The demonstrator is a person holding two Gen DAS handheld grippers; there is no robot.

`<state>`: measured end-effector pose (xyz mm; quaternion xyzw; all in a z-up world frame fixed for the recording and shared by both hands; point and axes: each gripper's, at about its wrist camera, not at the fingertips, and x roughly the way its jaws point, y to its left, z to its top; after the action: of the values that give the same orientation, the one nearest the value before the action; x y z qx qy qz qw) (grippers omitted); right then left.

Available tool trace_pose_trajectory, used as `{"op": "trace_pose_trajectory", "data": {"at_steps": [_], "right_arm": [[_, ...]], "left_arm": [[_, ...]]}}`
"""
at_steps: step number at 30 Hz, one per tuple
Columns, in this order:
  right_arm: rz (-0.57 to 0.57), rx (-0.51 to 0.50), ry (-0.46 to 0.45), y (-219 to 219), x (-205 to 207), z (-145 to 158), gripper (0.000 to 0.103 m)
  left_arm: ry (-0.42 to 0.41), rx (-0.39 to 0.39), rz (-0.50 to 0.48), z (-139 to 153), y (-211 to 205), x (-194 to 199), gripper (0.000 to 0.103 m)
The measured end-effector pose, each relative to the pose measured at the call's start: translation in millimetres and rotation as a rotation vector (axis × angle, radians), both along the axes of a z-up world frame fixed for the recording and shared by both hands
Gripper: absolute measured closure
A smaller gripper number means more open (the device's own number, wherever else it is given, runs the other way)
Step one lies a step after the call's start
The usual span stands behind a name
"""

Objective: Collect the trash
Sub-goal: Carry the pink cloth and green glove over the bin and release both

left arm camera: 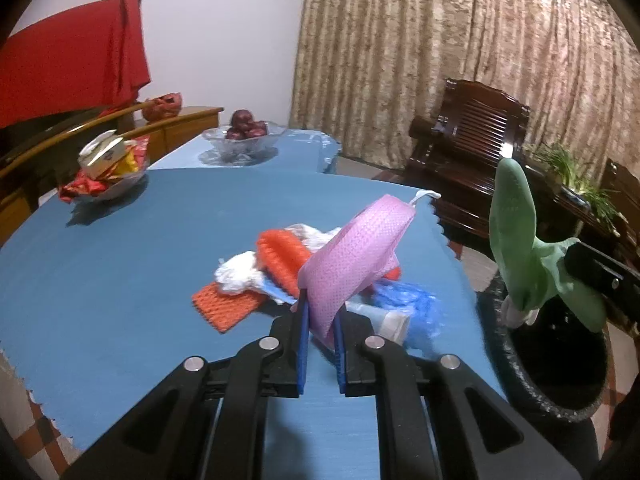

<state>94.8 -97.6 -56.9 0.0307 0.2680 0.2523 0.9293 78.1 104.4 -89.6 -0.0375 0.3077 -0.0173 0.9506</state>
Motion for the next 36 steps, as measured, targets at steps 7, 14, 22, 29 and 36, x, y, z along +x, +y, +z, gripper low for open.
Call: {"op": "trace_pose_trajectory", "data": {"at_steps": [7, 14, 22, 29, 36], "right_arm": [[-0.093, -0.005, -0.014, -44, -3, 5, 0.098], [-0.213, -0.017, -0.021, -95, -10, 6, 0.098], [-0.348, -0.042, -0.010, -152, -17, -5, 0.098], [-0.446, -0.052, 0.040, -201, -21, -32, 0.098], [-0.492, -0.059, 0.105, -225, -18, -60, 0.095]], "left_arm": [[0.003, -0.003, -0.076, 1, -35, 8, 0.092], [0.008, -0.006, -0.176, -1, -85, 18, 0.092], [-0.002, -0.027, -0.306, -1, -158, 28, 0.092], [0.015, -0.028, -0.409, -9, -218, 38, 0.092], [0.088, -0.034, -0.503, -28, -267, 49, 0.089]]}}
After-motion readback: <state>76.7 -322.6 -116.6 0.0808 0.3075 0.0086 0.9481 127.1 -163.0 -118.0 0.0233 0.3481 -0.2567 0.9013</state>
